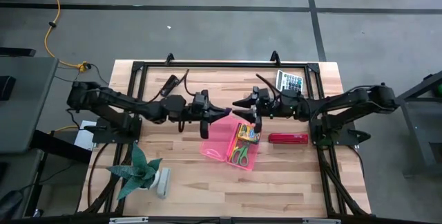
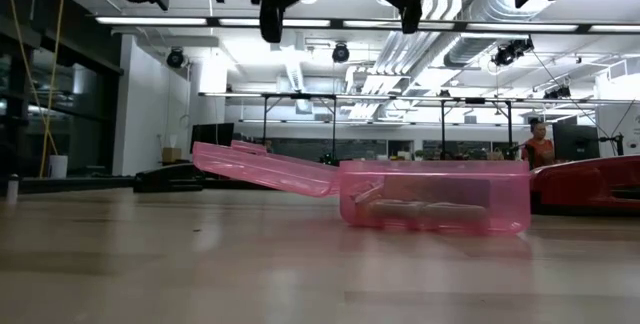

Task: Pack school essentials
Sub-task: Put the blue eraser into the pink supply box

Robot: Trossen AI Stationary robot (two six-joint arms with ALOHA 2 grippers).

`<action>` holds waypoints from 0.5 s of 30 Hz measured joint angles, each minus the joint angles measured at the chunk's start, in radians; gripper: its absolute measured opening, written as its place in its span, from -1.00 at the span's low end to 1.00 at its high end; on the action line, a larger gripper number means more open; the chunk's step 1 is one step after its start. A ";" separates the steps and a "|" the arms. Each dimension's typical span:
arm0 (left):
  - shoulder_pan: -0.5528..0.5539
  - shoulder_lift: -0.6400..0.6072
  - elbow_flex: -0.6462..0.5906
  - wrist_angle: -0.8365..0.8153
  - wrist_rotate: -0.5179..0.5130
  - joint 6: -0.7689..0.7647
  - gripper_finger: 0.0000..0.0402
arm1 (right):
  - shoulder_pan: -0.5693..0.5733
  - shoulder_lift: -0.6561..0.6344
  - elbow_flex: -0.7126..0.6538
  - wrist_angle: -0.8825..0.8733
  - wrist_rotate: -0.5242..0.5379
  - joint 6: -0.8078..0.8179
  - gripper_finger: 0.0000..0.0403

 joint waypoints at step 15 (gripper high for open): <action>0.015 0.072 0.060 0.051 0.015 -0.015 -1.00 | 0.003 0.005 0.000 0.014 -0.020 0.041 -0.29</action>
